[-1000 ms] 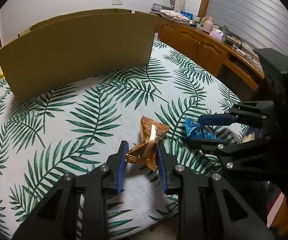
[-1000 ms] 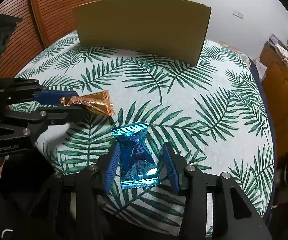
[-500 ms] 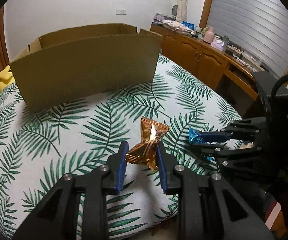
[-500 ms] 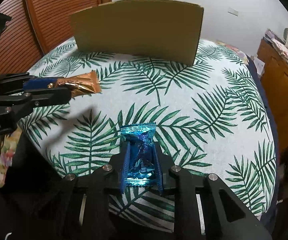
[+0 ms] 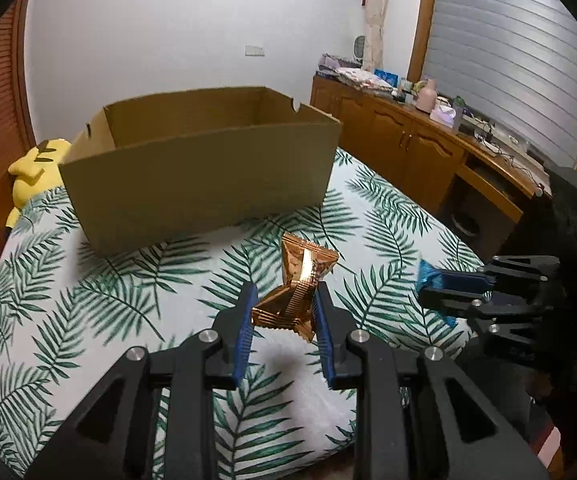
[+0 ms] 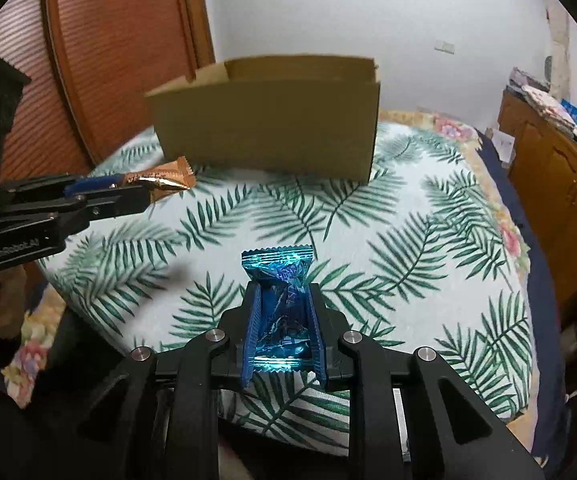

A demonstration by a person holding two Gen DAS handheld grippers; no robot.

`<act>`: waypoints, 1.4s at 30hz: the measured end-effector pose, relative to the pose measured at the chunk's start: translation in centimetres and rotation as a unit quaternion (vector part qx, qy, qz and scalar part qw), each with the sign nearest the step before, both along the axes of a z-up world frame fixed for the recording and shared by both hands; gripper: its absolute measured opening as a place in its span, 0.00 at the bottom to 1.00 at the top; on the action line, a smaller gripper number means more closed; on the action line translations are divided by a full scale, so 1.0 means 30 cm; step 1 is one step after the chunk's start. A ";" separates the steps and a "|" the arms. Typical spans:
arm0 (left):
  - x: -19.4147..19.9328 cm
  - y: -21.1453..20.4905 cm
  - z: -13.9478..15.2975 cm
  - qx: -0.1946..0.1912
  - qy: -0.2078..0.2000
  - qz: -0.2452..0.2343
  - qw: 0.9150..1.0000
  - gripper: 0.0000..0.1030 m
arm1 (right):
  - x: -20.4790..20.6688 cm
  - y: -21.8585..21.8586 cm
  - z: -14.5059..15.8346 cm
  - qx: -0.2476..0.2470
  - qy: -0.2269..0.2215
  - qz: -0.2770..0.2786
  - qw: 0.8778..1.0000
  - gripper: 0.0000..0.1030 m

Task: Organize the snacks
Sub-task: 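Lift both candies and carry them over the box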

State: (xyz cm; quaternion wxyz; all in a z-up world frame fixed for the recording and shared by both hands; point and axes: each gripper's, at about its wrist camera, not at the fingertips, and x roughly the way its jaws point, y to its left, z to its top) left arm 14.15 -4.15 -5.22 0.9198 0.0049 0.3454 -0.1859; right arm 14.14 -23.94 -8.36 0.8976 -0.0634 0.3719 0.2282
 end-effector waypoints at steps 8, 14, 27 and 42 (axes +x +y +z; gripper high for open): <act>0.011 0.039 0.007 -0.004 -0.025 0.031 0.999 0.25 | -0.014 -0.013 0.078 0.030 -0.028 -0.009 0.999 0.20; 0.050 0.076 0.011 -0.013 -0.029 0.044 0.999 0.25 | 0.002 0.006 0.110 0.042 -0.042 -0.011 0.998 0.20; 0.237 0.187 0.154 -0.038 -0.074 0.059 0.995 0.25 | 0.204 0.073 0.220 0.056 -0.074 -0.002 0.996 0.20; 0.553 0.272 0.149 -0.042 -0.085 0.092 0.991 0.25 | 0.524 0.221 0.277 0.067 -0.123 0.014 0.990 0.21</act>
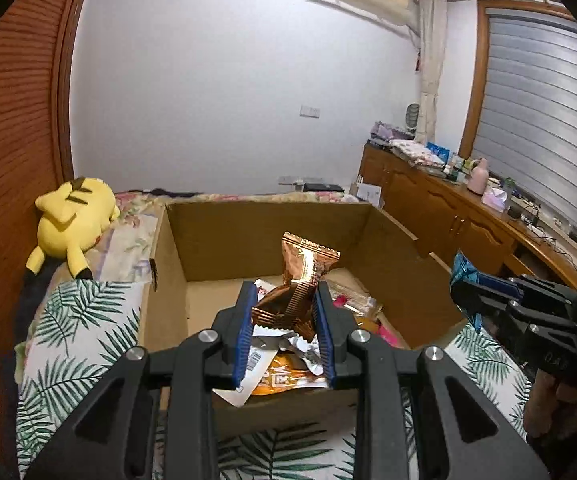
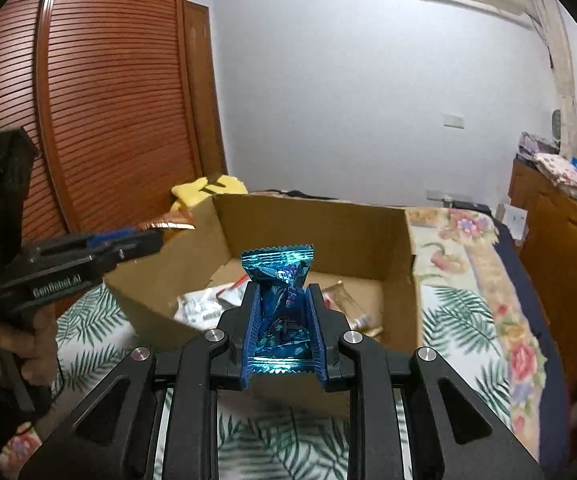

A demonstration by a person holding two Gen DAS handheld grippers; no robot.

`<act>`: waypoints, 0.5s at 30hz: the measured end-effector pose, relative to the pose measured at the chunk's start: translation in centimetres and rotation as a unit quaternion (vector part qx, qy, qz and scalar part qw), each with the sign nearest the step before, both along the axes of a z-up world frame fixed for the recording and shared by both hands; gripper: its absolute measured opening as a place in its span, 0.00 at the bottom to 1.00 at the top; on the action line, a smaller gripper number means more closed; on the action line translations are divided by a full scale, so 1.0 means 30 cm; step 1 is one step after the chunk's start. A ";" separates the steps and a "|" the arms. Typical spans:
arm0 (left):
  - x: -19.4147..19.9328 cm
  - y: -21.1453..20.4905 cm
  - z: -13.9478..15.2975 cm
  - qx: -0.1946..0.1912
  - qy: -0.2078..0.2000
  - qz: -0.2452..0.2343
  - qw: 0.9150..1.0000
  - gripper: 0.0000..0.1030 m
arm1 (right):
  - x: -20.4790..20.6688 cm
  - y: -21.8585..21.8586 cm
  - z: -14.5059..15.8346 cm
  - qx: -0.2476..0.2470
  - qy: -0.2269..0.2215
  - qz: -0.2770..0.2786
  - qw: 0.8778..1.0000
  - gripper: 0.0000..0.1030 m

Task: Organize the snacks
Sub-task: 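Lift both candies and carry them over the box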

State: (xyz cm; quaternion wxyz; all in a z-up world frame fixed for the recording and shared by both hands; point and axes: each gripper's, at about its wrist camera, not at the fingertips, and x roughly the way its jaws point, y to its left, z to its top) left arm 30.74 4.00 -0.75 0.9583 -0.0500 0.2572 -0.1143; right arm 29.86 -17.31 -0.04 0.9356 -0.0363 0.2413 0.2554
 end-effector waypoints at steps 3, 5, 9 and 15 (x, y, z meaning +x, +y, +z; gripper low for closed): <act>0.042 -0.002 -0.039 0.004 0.011 0.002 1.000 0.25 | 0.050 0.020 -0.030 0.004 0.010 0.007 1.000 0.21; 0.063 -0.001 -0.057 0.006 0.016 0.005 1.000 0.25 | 0.084 0.029 -0.052 0.004 0.016 0.012 1.000 0.21; 0.097 -0.013 -0.087 0.013 0.024 0.008 1.000 0.25 | 0.127 0.042 -0.081 0.007 0.025 0.014 1.000 0.21; 0.128 -0.030 -0.107 0.020 0.030 0.006 0.999 0.26 | 0.172 0.058 -0.120 0.009 0.038 0.016 0.999 0.21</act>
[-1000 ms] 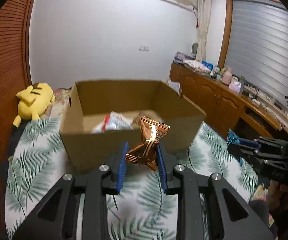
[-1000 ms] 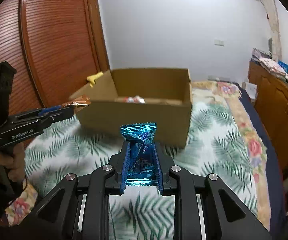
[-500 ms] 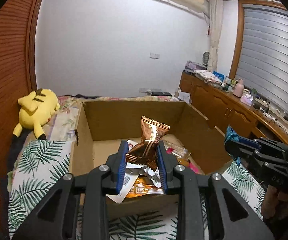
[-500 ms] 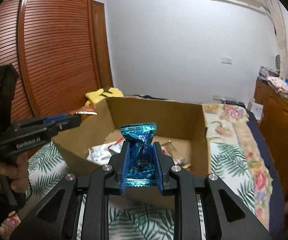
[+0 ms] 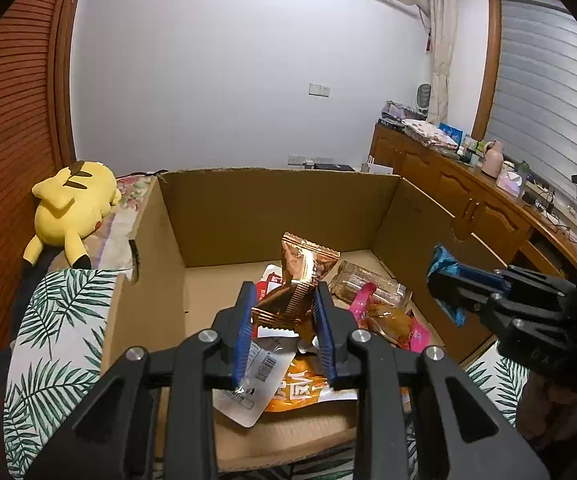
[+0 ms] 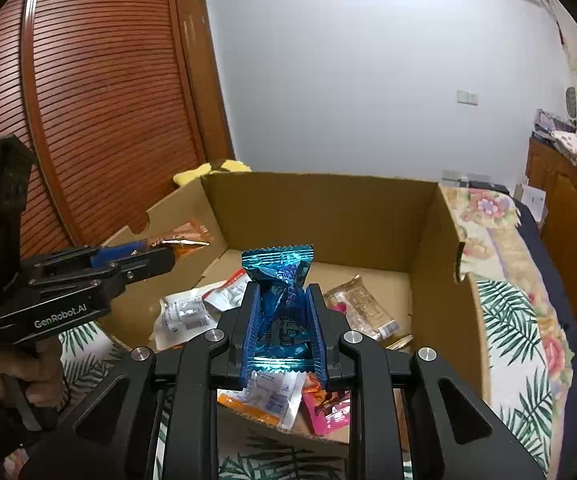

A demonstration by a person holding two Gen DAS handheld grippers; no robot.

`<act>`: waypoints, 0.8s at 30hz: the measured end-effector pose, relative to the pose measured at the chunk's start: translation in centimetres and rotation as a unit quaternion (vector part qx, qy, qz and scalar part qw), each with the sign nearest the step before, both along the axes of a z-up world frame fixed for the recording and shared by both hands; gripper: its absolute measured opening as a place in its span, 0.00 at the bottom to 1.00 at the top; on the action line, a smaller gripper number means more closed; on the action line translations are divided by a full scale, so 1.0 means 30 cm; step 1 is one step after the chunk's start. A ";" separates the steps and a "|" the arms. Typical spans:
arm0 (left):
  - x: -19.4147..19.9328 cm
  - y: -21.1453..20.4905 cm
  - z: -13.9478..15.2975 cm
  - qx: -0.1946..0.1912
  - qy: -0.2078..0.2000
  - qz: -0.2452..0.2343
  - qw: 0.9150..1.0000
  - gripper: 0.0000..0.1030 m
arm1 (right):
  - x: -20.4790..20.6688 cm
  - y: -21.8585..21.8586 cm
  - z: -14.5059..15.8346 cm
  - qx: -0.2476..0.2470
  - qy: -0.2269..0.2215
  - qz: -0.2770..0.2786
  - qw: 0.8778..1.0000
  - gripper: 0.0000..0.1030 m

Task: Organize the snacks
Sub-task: 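Lift both candies and carry them over the box, then open both grippers to drop the candies into the box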

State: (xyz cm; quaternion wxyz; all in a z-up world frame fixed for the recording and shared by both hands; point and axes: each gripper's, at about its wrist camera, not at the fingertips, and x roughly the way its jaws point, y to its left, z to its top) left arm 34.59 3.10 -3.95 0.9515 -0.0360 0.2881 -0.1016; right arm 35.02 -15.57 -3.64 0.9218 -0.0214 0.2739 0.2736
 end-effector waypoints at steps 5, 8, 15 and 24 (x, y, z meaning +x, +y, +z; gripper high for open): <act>0.014 -0.014 -0.008 0.005 0.004 -0.001 1.000 0.26 | 0.006 0.006 -0.020 0.001 0.009 0.001 1.000 0.21; 0.023 -0.019 -0.015 0.008 0.008 -0.002 1.000 0.26 | 0.007 0.008 -0.020 -0.001 0.010 0.002 1.000 0.21; 0.036 -0.029 -0.013 0.012 0.021 0.003 1.000 0.40 | 0.007 0.015 -0.020 -0.003 0.014 0.002 1.000 0.29; -0.044 -0.024 0.039 0.023 0.013 0.014 1.000 0.47 | -0.051 0.002 0.028 0.007 0.009 -0.003 1.000 0.31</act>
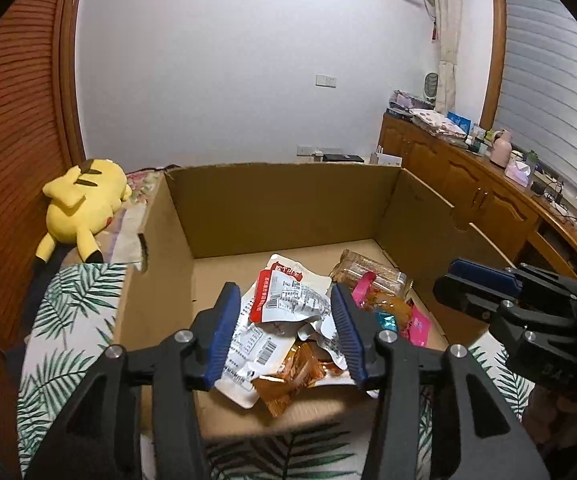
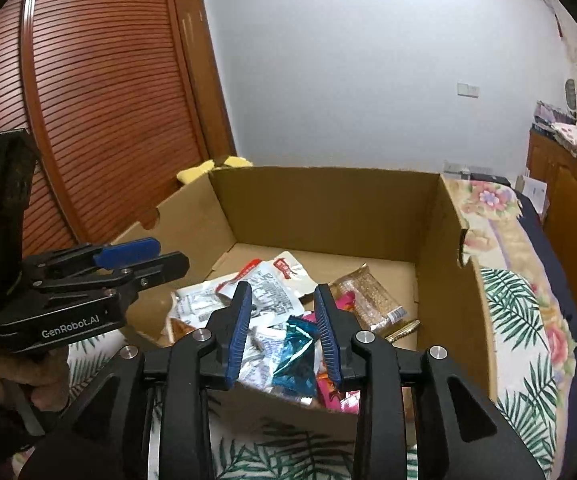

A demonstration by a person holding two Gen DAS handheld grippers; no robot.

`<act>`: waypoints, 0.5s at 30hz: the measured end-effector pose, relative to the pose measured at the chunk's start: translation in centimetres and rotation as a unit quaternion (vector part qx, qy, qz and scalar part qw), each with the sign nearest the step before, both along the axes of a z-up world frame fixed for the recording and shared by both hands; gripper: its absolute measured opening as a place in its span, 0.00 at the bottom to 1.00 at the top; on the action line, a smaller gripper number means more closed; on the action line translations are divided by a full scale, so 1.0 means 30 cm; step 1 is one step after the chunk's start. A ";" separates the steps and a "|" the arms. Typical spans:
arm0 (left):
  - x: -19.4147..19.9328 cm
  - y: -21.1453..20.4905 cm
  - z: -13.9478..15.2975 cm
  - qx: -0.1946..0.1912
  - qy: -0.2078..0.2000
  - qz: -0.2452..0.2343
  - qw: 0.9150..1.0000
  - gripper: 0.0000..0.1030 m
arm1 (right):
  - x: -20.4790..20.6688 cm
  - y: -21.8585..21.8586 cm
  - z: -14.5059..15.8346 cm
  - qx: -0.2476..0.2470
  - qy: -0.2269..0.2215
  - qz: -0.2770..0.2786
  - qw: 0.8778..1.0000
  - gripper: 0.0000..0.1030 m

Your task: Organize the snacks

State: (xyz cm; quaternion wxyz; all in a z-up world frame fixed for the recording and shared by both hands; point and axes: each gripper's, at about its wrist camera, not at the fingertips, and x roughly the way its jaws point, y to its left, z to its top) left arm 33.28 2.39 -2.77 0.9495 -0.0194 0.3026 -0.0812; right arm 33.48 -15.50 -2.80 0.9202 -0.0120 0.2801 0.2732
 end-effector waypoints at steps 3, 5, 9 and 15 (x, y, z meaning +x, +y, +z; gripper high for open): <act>-0.050 -0.011 0.025 0.012 -0.005 0.001 1.000 0.48 | -0.039 -0.008 0.017 0.002 -0.004 -0.004 1.000 0.32; -0.086 -0.014 0.037 0.015 -0.006 0.001 1.000 0.49 | -0.081 -0.012 0.032 -0.001 -0.010 -0.009 1.000 0.33; -0.172 -0.023 0.061 0.021 -0.013 0.003 1.000 0.50 | -0.155 -0.025 0.051 0.001 -0.015 -0.015 1.000 0.35; -0.312 -0.050 0.107 0.032 -0.033 0.006 0.999 0.52 | -0.288 -0.038 0.082 -0.005 -0.027 -0.030 0.999 0.44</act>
